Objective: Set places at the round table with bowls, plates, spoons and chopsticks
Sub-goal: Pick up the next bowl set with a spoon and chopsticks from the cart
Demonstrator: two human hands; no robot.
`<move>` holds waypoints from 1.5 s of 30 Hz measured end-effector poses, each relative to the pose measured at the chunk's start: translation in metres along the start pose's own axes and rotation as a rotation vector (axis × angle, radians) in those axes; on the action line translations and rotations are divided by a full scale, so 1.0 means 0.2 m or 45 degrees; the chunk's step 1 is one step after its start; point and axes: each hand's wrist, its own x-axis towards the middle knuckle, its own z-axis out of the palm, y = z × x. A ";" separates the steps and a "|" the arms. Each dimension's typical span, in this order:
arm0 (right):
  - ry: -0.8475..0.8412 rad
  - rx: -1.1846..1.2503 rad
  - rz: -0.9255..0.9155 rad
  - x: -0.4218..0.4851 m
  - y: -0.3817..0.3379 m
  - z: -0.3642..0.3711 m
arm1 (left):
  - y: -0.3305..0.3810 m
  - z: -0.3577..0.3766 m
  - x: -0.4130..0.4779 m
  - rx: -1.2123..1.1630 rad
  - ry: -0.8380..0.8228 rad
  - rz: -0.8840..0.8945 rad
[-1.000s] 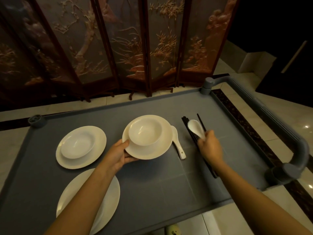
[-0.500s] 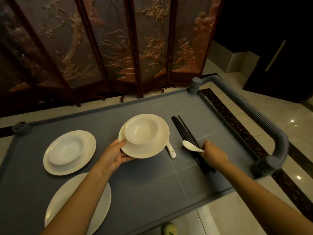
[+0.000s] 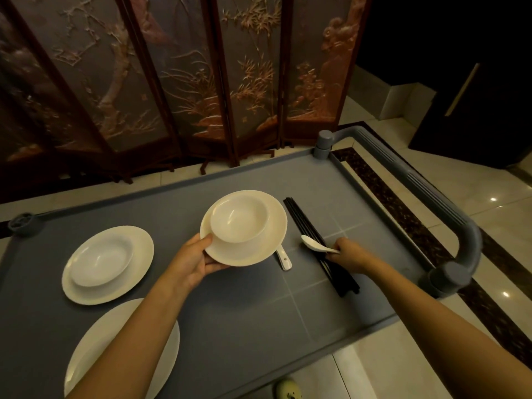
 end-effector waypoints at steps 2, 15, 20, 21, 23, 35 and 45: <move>0.039 0.017 -0.031 0.00 0.00 0.01 | 0.01 0.01 0.00 0.006 0.000 0.004; -0.014 0.041 -0.033 0.01 -0.01 0.00 | 0.01 0.01 0.00 0.028 -0.022 -0.011; 0.105 0.117 -0.113 -0.03 0.02 0.01 | 0.03 0.03 0.00 0.049 -0.042 0.000; 0.141 0.130 -0.120 -0.05 0.03 0.01 | 0.04 0.04 0.00 0.058 -0.055 0.004; 0.235 0.171 -0.119 -0.09 0.06 -0.01 | 0.05 0.07 0.00 0.079 -0.090 0.014; 0.775 1.076 0.163 -0.50 0.32 -0.31 | 0.09 0.76 -0.06 0.252 -0.375 0.002; 1.025 1.383 0.294 -0.89 1.03 -0.66 | -0.15 1.81 -0.26 0.430 -0.762 -0.023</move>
